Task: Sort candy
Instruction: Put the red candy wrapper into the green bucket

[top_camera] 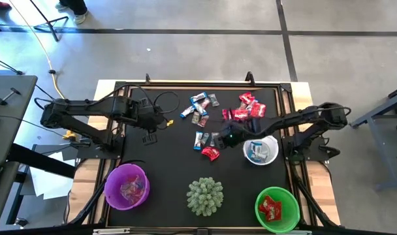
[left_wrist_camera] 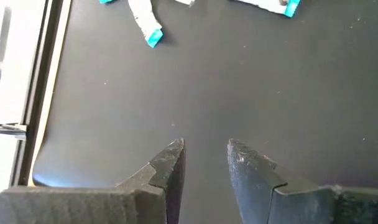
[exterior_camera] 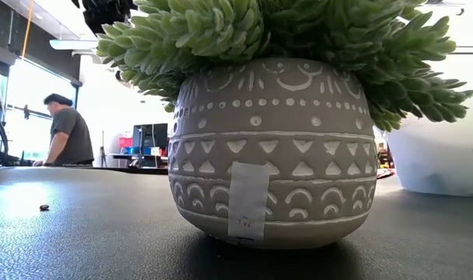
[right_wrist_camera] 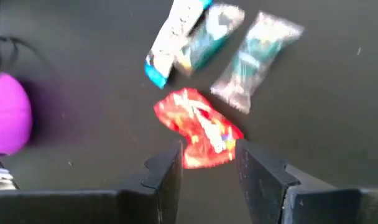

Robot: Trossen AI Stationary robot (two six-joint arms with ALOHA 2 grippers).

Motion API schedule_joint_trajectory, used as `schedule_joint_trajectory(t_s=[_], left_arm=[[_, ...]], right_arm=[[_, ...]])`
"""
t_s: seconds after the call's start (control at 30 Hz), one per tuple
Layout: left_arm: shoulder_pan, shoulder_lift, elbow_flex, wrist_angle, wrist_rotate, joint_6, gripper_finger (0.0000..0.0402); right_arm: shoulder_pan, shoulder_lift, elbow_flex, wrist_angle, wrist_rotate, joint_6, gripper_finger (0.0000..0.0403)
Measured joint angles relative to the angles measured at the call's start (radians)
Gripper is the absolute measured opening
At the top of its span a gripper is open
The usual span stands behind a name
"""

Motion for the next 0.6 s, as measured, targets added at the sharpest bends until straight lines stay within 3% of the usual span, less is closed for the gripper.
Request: schedule_joint_trajectory(t_s=[0.13,0.37,0.6], left_arm=[[0.003,0.0,0.0,-0.002,0.0,0.031,0.0106],[0.003,0.0,0.001,-0.004,0.001,0.054,0.0106],[0.002,0.0,0.001,-0.008,0.006,0.055,0.0106]], right_arm=[[0.032,0.044,0.0,0.031,0.003,-0.011,0.0142],[0.02,0.115,0.025,0.044,-0.004,-0.167,0.0142],[0.019,0.2,0.025,0.137,-0.07,-0.235,0.0142]])
